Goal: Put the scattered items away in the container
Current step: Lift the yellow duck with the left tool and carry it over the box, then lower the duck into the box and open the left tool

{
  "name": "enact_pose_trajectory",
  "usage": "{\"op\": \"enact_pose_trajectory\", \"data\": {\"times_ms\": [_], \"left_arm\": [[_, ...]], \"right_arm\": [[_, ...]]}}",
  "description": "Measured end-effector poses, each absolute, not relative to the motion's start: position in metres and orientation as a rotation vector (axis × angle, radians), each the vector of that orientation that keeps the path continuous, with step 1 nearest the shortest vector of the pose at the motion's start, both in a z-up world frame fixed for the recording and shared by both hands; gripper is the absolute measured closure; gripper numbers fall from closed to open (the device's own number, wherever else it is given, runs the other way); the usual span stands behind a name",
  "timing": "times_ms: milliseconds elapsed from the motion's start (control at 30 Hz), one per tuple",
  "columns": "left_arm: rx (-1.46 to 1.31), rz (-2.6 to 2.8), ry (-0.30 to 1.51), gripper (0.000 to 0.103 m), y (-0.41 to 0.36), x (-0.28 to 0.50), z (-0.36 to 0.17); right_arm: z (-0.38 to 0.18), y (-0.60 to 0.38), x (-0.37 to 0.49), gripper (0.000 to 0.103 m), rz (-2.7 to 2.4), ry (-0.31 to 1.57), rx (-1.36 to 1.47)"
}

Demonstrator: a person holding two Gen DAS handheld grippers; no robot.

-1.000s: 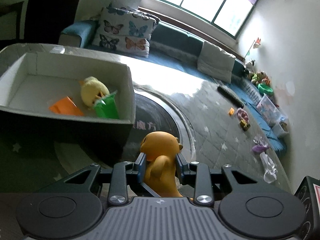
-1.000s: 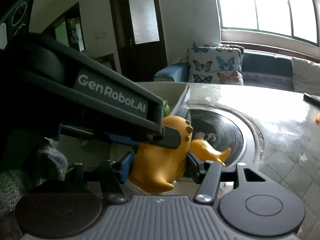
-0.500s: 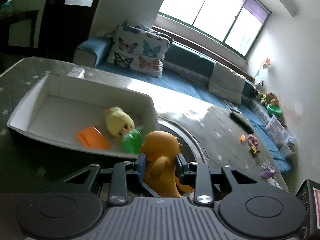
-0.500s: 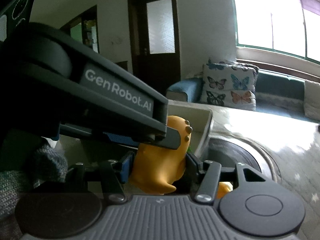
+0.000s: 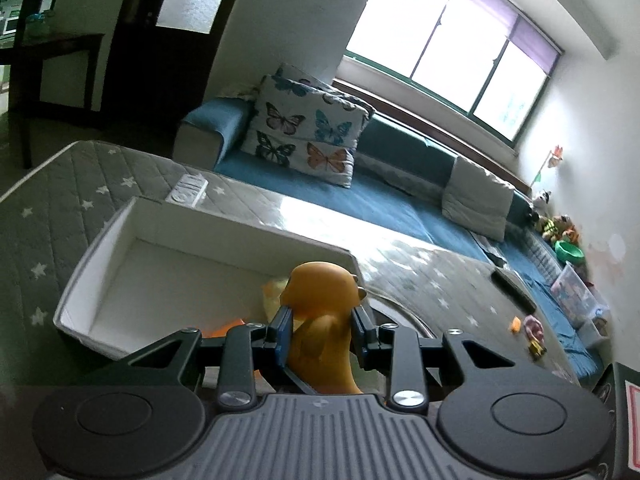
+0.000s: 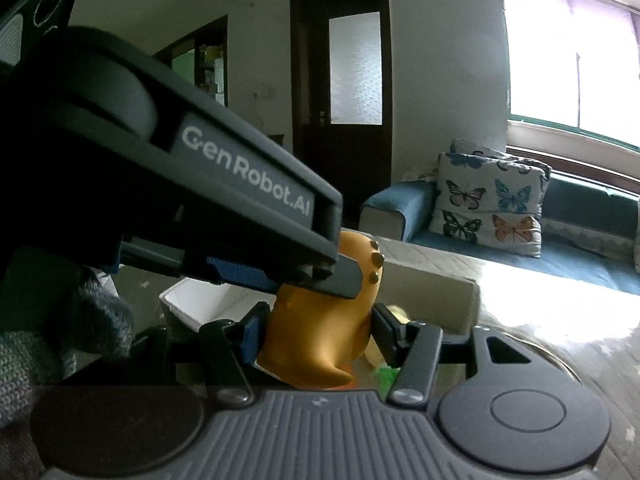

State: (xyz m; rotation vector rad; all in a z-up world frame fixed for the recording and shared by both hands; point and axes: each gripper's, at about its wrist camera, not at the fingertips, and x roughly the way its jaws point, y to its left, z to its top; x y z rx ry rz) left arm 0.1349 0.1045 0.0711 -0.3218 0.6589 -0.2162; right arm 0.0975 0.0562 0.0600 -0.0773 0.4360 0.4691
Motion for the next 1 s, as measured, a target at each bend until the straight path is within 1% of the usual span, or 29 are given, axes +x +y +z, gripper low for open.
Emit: {"op": "enact_pose_trajectory", "data": {"times_ms": [133, 433, 733, 1000], "left_arm": [[-0.34, -0.196, 0.668, 0.069, 0.117, 0.151, 0.065], [-0.391, -0.172, 0.724, 0.073, 0.142, 0.179, 0.039], [-0.401, -0.155, 0.765, 0.073, 0.151, 0.188, 0.024], [-0.402, -0.135, 0.788, 0.073, 0.153, 0.19, 0.016]], "right_arm": [[0.057, 0.069, 0.116, 0.047, 0.485, 0.442, -0.085], [0.032, 0.089, 0.151, 0.047, 0.506, 0.522, -0.095], [0.014, 0.099, 0.172, 0.047, 0.517, 0.581, -0.106], [0.01, 0.103, 0.177, 0.047, 0.524, 0.595, -0.11]]}}
